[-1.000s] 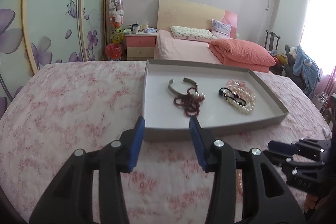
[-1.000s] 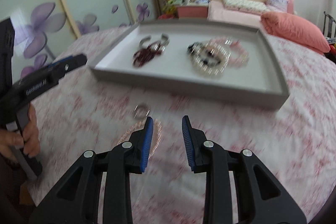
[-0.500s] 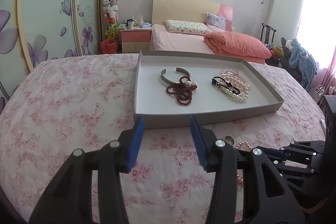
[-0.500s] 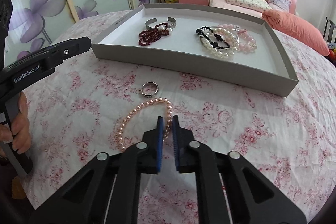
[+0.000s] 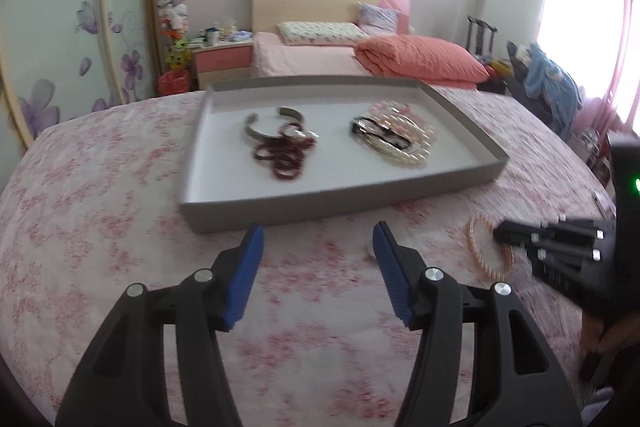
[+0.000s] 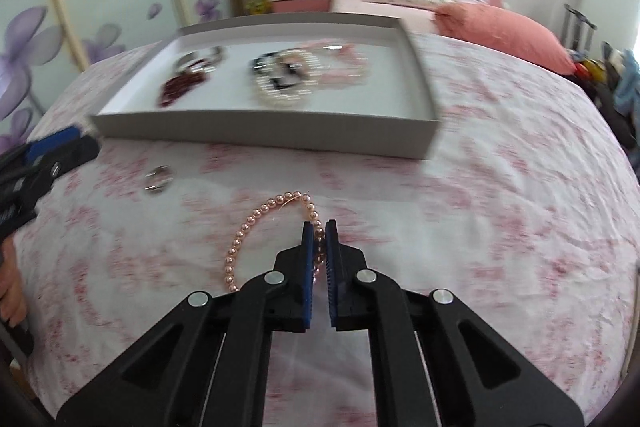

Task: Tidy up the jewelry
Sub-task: 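Grasp the silver ring with the left gripper while the right gripper holds the pink bracelet, then carry the ring and pink bracelet into the tray and open both grippers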

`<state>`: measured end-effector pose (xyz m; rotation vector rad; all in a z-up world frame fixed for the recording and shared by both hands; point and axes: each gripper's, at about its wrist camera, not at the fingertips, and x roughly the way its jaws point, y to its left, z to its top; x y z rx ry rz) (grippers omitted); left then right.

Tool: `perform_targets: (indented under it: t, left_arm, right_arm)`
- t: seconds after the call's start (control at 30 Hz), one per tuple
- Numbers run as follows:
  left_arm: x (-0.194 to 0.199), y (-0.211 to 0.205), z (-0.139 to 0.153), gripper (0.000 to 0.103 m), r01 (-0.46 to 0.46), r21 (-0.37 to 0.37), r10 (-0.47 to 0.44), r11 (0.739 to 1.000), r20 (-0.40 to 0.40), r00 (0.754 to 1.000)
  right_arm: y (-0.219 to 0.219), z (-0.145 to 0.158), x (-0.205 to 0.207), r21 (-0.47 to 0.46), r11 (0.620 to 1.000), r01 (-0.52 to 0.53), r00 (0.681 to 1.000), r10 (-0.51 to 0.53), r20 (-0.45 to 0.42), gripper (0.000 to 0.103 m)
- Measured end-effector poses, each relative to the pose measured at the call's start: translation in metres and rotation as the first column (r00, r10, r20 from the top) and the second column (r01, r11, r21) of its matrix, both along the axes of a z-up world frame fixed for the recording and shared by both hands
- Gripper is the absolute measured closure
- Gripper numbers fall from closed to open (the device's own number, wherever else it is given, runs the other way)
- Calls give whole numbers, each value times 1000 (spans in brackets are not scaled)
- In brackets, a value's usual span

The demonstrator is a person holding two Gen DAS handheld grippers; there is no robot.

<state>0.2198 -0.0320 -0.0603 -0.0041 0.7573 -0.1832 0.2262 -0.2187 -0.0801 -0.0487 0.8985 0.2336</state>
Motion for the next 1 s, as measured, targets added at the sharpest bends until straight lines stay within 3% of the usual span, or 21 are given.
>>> perform_targets:
  t: [0.17,0.37,0.57,0.77,1.0]
  left_arm:
    - [8,-27,-13,46,79,28,-77,996,-54,996]
    - [23,-49,-30,48,97,76,-87,992,-125,988]
    - [30,-49,-35,60,79,90,-66,993,-140,988]
    - [31,-50,-34,81,81,93,-68,992,-135,988]
    - [27,-44,-32,81,64,83,-52,994,-136,989]
  right_arm:
    - [-13,-2,3,16,999,32,999,-33,8,96]
    - [-14,-3,2,26,999,27,1000,-28,6,96]
    - [-17,-3,2,41,999,28,1000,-28,3,96]
    - [-17,-3,2,41,999,27,1000,-27,3,96]
    - [-17,-2,2,44,999,26,1000,-26,2,96]
